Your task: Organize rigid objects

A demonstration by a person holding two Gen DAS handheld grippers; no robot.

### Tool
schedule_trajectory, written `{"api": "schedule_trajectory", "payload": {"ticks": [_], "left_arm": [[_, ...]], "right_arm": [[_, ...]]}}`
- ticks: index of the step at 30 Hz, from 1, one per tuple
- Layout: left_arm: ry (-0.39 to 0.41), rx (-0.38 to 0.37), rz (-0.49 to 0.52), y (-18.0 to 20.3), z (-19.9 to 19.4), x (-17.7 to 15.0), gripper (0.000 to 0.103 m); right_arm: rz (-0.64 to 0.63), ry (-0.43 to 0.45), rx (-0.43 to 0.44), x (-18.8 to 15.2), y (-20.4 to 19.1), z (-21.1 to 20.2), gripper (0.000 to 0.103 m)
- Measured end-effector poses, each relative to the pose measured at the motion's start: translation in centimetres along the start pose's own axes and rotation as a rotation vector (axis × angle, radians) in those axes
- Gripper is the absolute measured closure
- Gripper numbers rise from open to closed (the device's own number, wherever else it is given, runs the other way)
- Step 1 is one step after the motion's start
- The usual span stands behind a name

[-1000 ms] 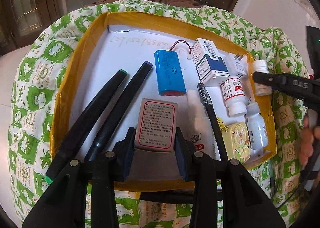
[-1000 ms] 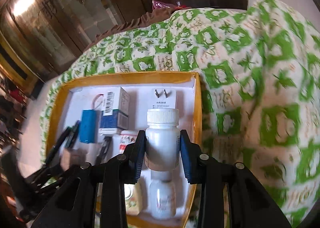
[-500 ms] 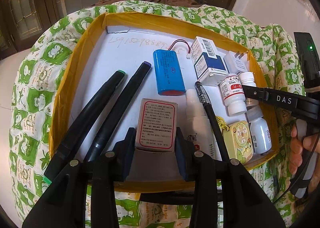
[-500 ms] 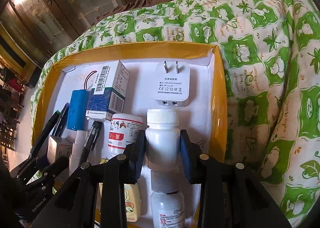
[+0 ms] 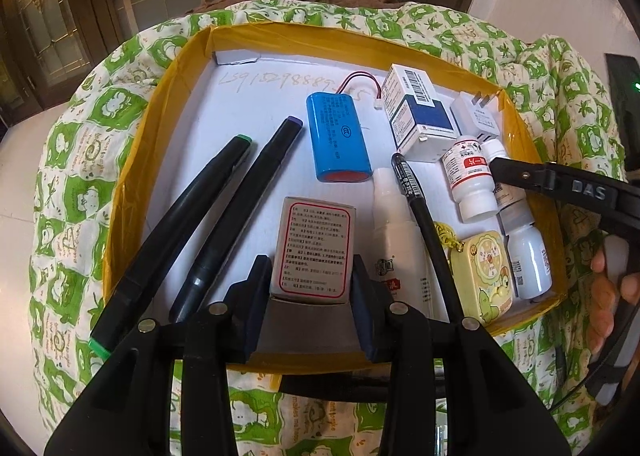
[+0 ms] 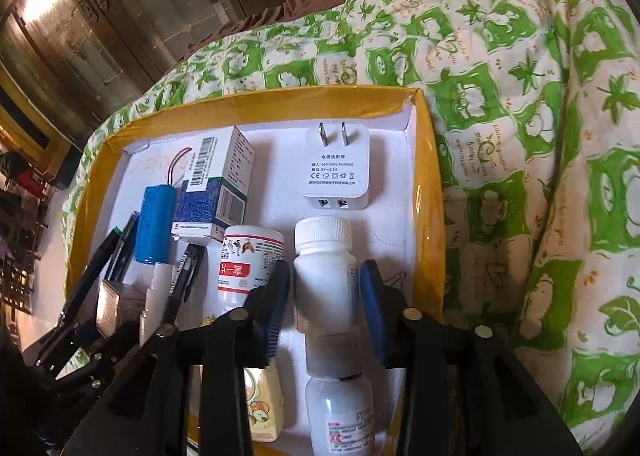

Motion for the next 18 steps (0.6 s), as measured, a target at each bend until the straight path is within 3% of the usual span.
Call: {"api": "schedule_trajectory", "payload": {"ticks": [1,2,8,10,11,18], "left_arm": [[0.006,-0.003,-0.006,0.0,-0.2,0.0,0.050],[0.017,-0.009,-0.011,0.1,-0.6,0.0,0.046],[0.046,-0.020,-0.010,0.8,-2.9,-0.1,0.040],[0.054,-0.016,-0.001,1.1,-3.8,-0.4,0.024],[0.059,-0.016,0.004,1.1,-4.2,-0.6,0.022],[0.076,0.004,0.024,1.5,-7.2,-2.6,0.018]], "right_arm": [[0.005,0.011,0.003,0.0,0.0,-0.4,0.062],[0.007,0.027,0.002,-0.1,-0.1,-1.0,0.060],[0.000,0.091,-0.002,-1.4,-0.7,-4.3,0.052],[-0.005,0.110,0.005,-2.1,-1.1,-5.5,0.049],[-0.007,0.119,0.007,-2.5,-1.4,-6.1,0.046],[-0.019,0.141,0.008,-6.1,-2.5,-9.5,0.032]]}}
Point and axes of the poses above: each gripper's, at about its wrist camera, not at the fingertips, and z roughly the way its jaws point, y to its right, x to its top, the point moved 8 cm from there along z, roughly the way its jaws point, and after that the axes turned 9 degrees about -z, right-handed, at the moved point
